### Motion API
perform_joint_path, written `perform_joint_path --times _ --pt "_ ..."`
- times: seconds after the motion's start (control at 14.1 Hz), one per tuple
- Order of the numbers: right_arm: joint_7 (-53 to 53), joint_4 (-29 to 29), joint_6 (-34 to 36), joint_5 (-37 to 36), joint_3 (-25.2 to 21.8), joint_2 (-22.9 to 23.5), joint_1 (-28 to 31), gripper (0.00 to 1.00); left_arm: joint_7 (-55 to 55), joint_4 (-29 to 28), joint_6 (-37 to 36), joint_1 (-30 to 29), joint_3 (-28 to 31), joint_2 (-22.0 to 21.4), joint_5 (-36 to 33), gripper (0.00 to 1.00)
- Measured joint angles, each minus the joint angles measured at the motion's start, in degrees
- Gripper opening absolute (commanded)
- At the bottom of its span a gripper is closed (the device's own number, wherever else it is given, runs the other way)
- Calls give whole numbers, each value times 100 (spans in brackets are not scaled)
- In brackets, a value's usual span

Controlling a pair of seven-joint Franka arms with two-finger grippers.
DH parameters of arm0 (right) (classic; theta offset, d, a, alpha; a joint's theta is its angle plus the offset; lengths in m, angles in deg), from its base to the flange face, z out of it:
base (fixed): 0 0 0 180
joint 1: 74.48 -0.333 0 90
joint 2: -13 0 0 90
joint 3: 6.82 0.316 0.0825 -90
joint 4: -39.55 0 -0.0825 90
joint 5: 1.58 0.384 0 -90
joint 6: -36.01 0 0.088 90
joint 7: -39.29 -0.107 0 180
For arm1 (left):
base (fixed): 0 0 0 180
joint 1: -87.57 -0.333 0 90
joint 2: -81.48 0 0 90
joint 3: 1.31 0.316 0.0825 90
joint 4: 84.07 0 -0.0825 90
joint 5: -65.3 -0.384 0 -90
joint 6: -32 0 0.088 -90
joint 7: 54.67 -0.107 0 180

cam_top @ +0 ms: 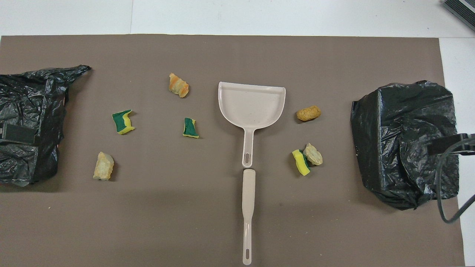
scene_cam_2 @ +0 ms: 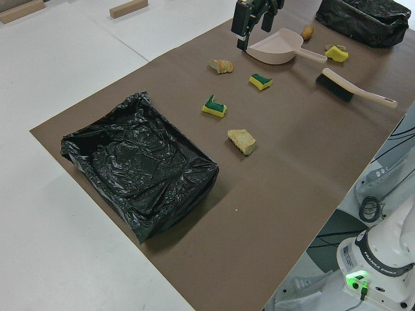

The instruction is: Sweep and dump trash in bin

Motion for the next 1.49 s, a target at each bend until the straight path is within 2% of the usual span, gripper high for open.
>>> perform_joint_path --times 0.78,1.49 --pt "0 18 0 0 -4 -11 1 100 -8 -56 -19 2 -10 -27 2 100" --pt "2 19 0 0 -4 -11 1 100 4 -351 -15 18 -122 -41 5 100"
